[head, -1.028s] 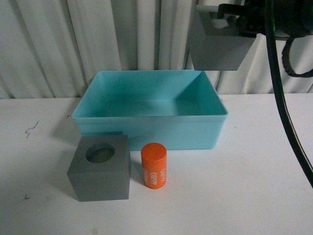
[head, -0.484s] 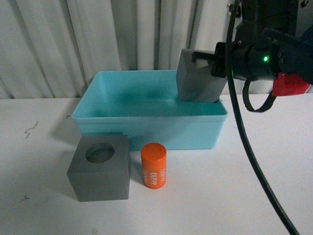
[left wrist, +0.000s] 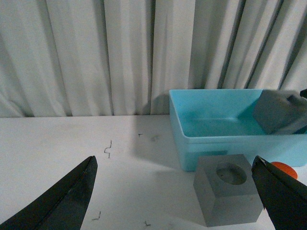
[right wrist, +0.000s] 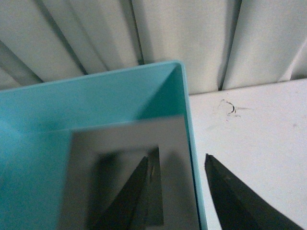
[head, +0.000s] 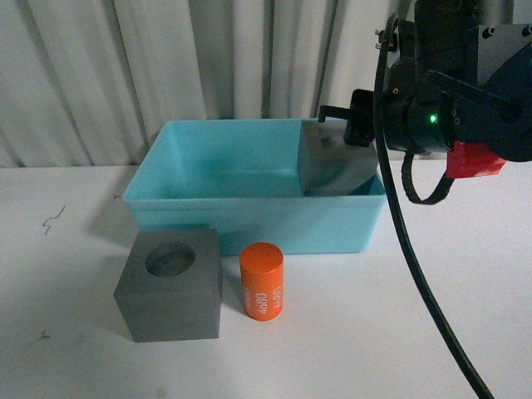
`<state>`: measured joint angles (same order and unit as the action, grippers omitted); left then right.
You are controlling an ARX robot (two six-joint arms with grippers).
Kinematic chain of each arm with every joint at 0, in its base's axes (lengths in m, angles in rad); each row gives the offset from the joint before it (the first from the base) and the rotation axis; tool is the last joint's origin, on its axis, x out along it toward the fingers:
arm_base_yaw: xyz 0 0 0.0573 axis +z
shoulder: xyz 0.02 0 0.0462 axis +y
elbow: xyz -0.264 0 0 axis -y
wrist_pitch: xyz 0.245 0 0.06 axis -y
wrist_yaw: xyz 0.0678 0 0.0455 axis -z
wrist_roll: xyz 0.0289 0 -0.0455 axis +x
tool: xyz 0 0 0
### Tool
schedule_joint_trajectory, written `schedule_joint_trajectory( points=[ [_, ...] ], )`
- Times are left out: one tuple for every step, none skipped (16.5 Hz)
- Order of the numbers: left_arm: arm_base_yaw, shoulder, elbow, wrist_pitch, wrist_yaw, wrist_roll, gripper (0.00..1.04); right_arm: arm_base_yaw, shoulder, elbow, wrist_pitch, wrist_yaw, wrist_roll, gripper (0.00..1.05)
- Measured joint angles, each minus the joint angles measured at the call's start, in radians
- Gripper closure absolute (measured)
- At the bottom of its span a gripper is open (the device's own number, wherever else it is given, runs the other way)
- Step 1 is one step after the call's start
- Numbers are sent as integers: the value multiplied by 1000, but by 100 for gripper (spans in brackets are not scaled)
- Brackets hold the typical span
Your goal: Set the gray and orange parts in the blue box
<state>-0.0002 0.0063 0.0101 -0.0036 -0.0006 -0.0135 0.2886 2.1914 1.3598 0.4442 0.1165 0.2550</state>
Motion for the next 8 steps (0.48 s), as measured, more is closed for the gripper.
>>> schedule_joint_trajectory(
  points=[
    [0,0,0,0,0,0,7,0,0,0,12,0,0,60],
    [0,0,0,0,0,0,7,0,0,0,21,8,0,50],
    [0,0,0,0,0,0,7,-1,-2,-3,24,13,0,43],
    [0,0,0,0,0,0,7,-1,-9,-16,42,24,0,36],
    [0,0,0,0,0,0,7,-2,-29,-39,56,28,6,27],
    [0,0,0,0,0,0,7,-10,-76,-78,72,42,8,16],
    [0,0,0,0,0,0,7,-30,-184,-148,87,49,26,4],
    [0,0,0,0,0,0,7,-55,-318,-231,98,49,46,8]
  ],
)
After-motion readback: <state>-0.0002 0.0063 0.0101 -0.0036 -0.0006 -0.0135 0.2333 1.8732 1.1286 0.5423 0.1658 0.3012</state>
